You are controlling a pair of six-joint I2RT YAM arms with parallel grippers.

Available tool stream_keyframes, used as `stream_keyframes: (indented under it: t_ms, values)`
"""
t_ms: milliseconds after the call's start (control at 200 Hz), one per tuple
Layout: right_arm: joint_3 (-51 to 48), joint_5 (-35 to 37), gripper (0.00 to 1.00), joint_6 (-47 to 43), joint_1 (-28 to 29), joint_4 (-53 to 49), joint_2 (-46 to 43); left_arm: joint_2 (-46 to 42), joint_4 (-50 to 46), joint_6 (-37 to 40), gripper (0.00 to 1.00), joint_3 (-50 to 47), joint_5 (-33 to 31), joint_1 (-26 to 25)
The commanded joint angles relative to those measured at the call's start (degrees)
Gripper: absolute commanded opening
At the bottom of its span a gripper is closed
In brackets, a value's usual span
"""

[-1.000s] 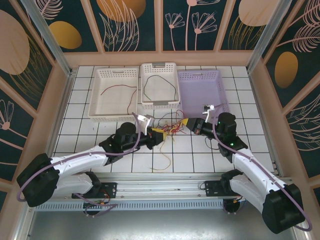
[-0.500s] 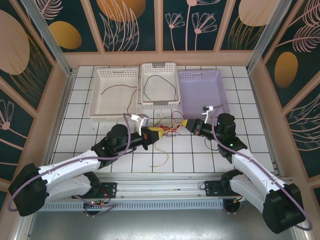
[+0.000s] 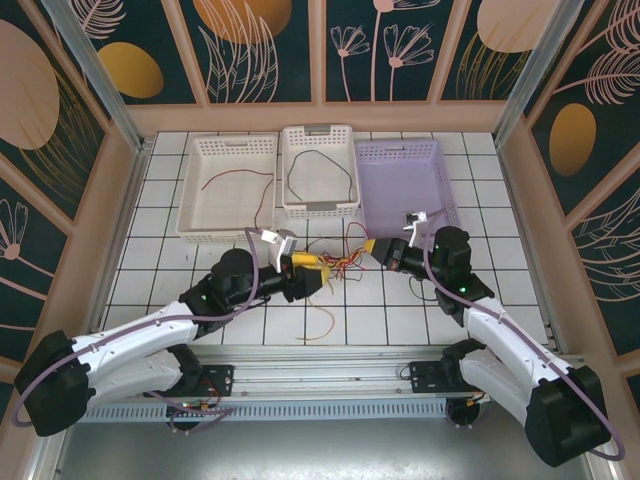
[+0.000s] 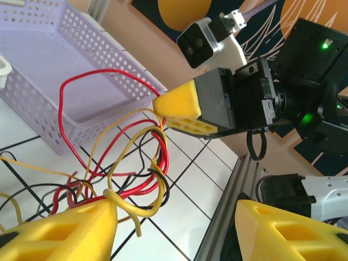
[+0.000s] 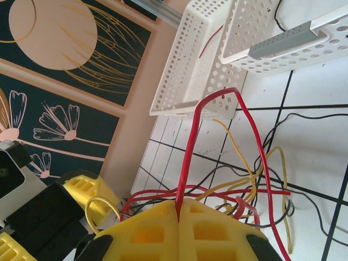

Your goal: Untangle the cables

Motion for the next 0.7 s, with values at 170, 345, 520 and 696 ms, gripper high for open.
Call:
stream_keyframes:
  t_ms: [170, 345, 520, 696]
  values:
    - [-0.45, -0.28, 0.0, -0.38, 0.24, 1.52, -0.29, -0.96, -2.51, 2.02, 0.25, 1.5, -1.35, -0.13]
    - [-0.9, 0.21, 0.0, -0.62, 0.36, 1.56, 0.06, -2.07, -3.06, 1.87, 0.0, 1.51, -4.09, -0.09]
    - [-1.05, 1.99, 0.0, -2.3, 0.33, -0.46, 0.06, -5.73, -4.95, 2.63, 0.0, 1.7, -9.11, -0.09]
    - [-1.77, 3.68, 0.0, -3.59, 0.39, -1.45, 0.44, -10.6, -5.9, 2.7, 0.0, 0.87, -14.13, -0.09]
